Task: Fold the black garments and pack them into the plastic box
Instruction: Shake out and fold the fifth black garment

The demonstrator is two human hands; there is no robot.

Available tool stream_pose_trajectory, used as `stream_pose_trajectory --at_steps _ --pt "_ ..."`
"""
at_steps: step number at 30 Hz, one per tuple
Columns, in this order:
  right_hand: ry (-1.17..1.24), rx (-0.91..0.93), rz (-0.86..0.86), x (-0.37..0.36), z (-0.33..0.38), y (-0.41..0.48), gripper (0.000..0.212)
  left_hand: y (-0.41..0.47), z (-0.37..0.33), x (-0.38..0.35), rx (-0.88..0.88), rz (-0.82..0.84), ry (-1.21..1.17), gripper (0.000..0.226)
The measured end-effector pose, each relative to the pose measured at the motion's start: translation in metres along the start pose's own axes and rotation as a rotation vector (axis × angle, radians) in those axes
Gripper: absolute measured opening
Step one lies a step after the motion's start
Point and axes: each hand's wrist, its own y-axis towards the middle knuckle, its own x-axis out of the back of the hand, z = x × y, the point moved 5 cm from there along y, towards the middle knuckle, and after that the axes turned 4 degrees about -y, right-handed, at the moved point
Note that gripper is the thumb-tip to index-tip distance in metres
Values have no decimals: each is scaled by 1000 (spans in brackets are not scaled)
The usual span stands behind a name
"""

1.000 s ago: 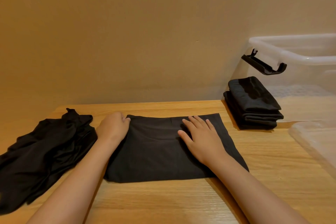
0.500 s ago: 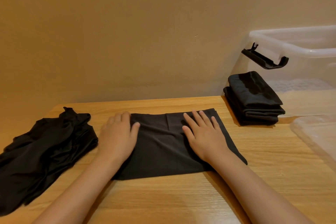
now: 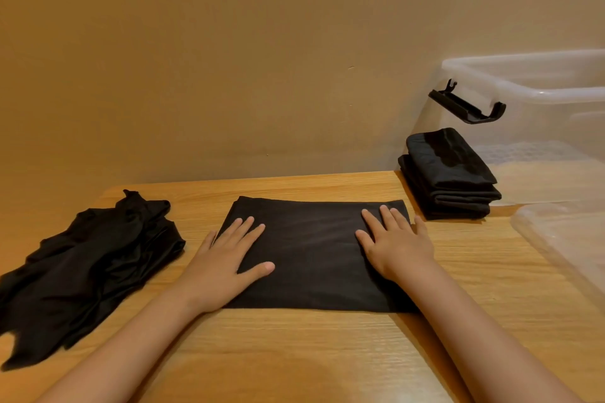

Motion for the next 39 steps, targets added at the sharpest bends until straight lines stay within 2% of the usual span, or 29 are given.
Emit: stream_pose_trajectory --at_steps 4,6,8,10,13,16,21,25,27,29,32,34,36,39 --pt "-68 -4 -44 3 4 -23 62 2 3 13 3 29 45 100" --pt "-42 110 -144 10 15 -23 63 -9 -25 12 11 -70 67 90" --pt "31 312 -188 15 28 -18 57 -32 -77 3 -82 -110 -30 82" --pt "69 464 -137 13 33 -9 52 -55 -129 -17 -210 -29 -91 83" --pt "66 486 -46 6 20 -1 49 -69 -165 -41 -286 41 -65 90" --pt "33 443 -20 5 3 -8 50 -73 -162 -42 -288 3 -70 91" --pt "-4 327 -10 -3 -26 -46 54 -87 -143 -28 -393 6 -129 91" --pt "-31 263 46 -12 -41 -105 62 -103 -111 -20 -474 -40 -156 75" --pt "-41 309 18 -13 -41 -130 66 -110 -101 -22 -483 -152 -191 64" --pt "9 426 -41 -13 -41 -146 75 -116 -100 -29 -501 -238 -161 62" --pt "161 595 5 -21 -48 -157 96 -123 -103 -44 -544 -268 -56 73" --pt "83 659 -7 -29 -55 -161 107 -128 -103 -46 -558 -291 -93 67" --pt "0 677 -90 -35 -61 -163 104 -135 -101 -42 -559 -324 -192 50" --pt "131 673 -238 -36 -71 -165 78 -142 -97 -35 -468 -338 -371 51"
